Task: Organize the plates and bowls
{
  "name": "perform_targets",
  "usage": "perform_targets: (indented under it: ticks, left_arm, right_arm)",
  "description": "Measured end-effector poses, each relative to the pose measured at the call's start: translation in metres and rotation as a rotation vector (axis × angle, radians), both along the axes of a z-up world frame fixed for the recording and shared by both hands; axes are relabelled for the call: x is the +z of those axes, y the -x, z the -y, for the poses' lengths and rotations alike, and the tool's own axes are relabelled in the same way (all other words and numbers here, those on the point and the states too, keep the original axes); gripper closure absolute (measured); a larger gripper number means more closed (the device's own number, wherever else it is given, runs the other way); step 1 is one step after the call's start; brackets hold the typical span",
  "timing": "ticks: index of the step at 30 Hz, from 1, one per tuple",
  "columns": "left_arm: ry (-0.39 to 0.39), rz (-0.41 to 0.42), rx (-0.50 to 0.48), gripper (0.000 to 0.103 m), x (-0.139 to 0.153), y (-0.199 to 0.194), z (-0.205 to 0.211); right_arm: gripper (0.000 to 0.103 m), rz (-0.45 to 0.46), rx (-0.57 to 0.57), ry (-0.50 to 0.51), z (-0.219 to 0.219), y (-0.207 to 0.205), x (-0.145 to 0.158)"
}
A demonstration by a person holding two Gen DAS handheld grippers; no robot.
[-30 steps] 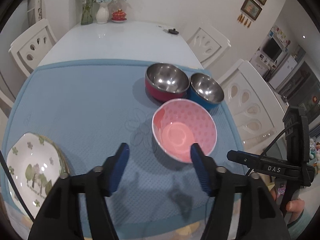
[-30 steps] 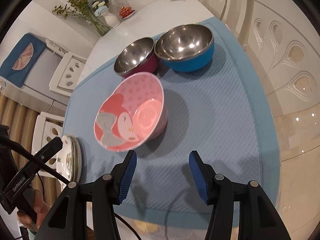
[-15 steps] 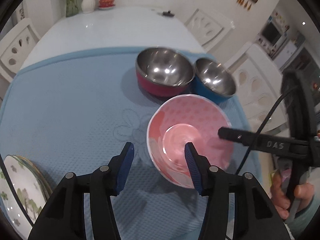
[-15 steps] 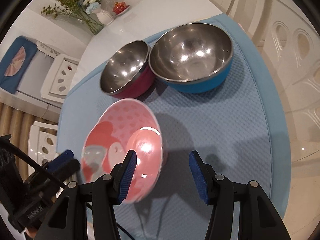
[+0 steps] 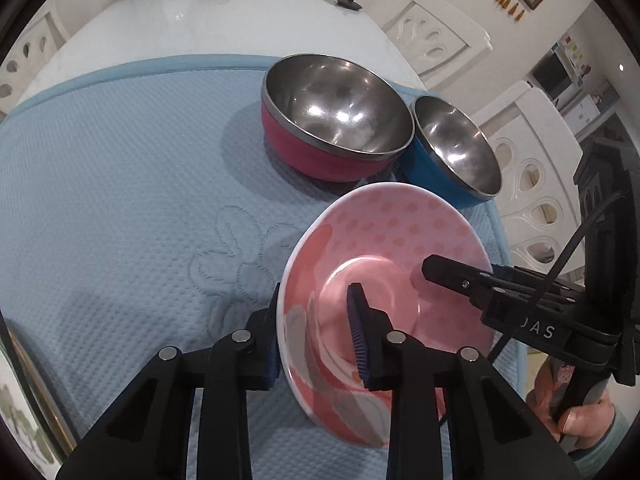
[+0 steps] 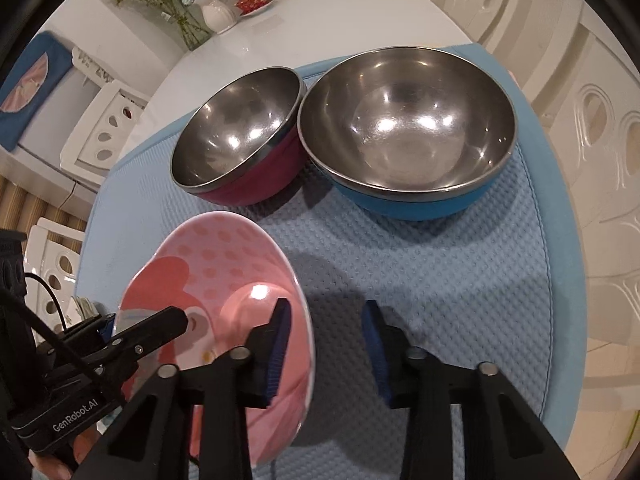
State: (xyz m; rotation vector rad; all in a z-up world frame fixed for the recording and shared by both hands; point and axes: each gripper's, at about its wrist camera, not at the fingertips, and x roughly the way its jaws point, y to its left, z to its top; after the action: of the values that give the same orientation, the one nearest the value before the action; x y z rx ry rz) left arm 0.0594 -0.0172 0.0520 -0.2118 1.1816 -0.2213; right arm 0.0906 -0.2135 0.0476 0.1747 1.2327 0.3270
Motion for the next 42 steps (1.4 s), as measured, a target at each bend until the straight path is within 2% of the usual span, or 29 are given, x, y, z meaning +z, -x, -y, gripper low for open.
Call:
perform_targets:
  ticks: [2,4,5,8,9,13,17,23,34,38,42]
  left_arm:
    - [-0.018,0.003,0.002,0.087,-0.001,0.000,0.001]
    - [0.017,-0.007,0.020,0.087,-0.002,0.003,-0.002]
    - [0.035,-0.006,0.035,0.087,0.000,0.005,-0.003]
    - [0.039,0.004,0.071,0.087,0.003,0.010,-0.004]
    - [0.053,0.005,0.083,0.087,0.003,0.010,-0.006]
    - [0.120,0.005,0.098,0.087,0.010,0.019,-0.016]
    - [0.119,0.038,0.101,0.087,0.026,0.031,-0.017]
    - [0.125,0.062,0.121,0.086,0.048,0.055,-0.022]
    - [0.140,0.043,0.195,0.086,0.036,0.095,-0.047]
    - [0.140,0.037,0.206,0.086,0.033,0.106,-0.051]
    - [0.140,0.028,0.206,0.086,0.030,0.112,-0.055]
  right_arm:
    - [0.079,-0.010,-0.023,-0.007,0.001,-0.001,-0.004]
    - [0.086,-0.043,-0.041,-0.047,0.001,0.000,-0.011]
    - [0.085,-0.056,-0.036,-0.065,-0.001,0.002,-0.013]
    - [0.085,-0.018,-0.027,0.023,-0.014,0.009,-0.007]
    - [0.085,-0.017,-0.028,0.025,-0.014,0.010,-0.006]
    - [0.085,-0.037,-0.068,-0.043,-0.007,0.016,0.002]
    - [0.084,0.001,-0.048,-0.027,-0.008,0.028,0.023]
    - [0.082,-0.002,-0.033,-0.044,-0.014,0.046,0.045]
    - [0.082,-0.058,0.037,-0.031,-0.054,0.087,0.035]
    - [0.077,-0.080,0.053,-0.024,-0.063,0.092,0.031]
    - [0.077,-0.086,0.056,-0.023,-0.068,0.096,0.028]
